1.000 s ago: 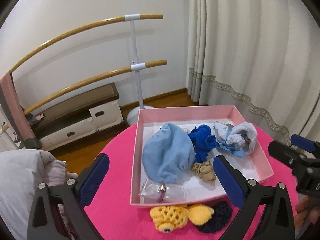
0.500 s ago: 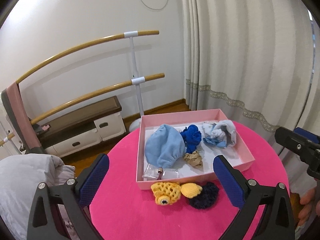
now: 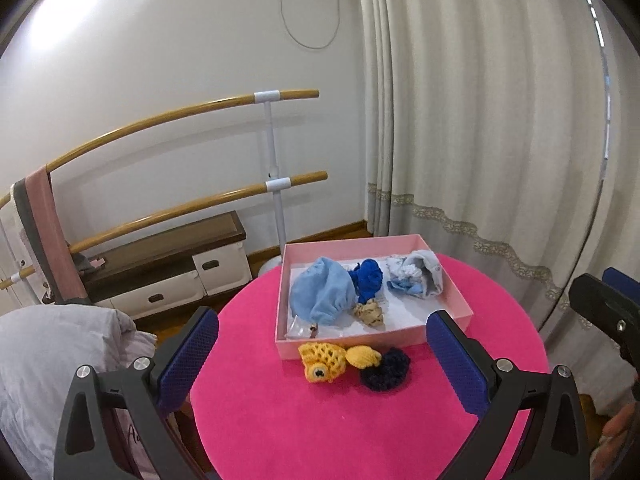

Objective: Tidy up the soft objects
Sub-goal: 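Withdraw both tools from the box and hold above the table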

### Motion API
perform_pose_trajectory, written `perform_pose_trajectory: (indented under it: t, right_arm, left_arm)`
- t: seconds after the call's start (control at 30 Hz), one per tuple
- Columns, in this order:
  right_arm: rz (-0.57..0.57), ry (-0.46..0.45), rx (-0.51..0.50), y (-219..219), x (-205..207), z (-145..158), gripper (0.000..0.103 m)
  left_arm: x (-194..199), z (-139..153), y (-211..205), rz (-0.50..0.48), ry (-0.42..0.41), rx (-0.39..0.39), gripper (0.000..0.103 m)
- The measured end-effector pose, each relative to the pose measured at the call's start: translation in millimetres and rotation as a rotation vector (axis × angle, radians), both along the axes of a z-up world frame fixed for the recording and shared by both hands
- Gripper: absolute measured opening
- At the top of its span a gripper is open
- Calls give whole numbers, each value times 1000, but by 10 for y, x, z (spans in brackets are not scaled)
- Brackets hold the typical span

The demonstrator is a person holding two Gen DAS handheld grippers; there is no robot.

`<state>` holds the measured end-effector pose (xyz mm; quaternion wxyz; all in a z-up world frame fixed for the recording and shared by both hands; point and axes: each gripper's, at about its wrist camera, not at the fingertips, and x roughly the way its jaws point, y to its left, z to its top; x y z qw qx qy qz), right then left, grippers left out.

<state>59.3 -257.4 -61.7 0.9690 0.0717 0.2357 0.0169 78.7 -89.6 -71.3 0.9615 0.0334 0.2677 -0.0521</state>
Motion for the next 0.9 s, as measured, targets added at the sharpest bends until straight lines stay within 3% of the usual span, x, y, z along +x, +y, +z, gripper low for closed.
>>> perform_pose_trajectory:
  t: [0.47,0.9]
  right_arm:
    - [-44,-25,-79,151,-408,-75,103]
    - [-48,-28,-88,161,-474,-102,103]
  left_arm:
    - [-556,-14,27,41,-25,-11,103]
    - [-649,-73,145,65,-13,-32,103]
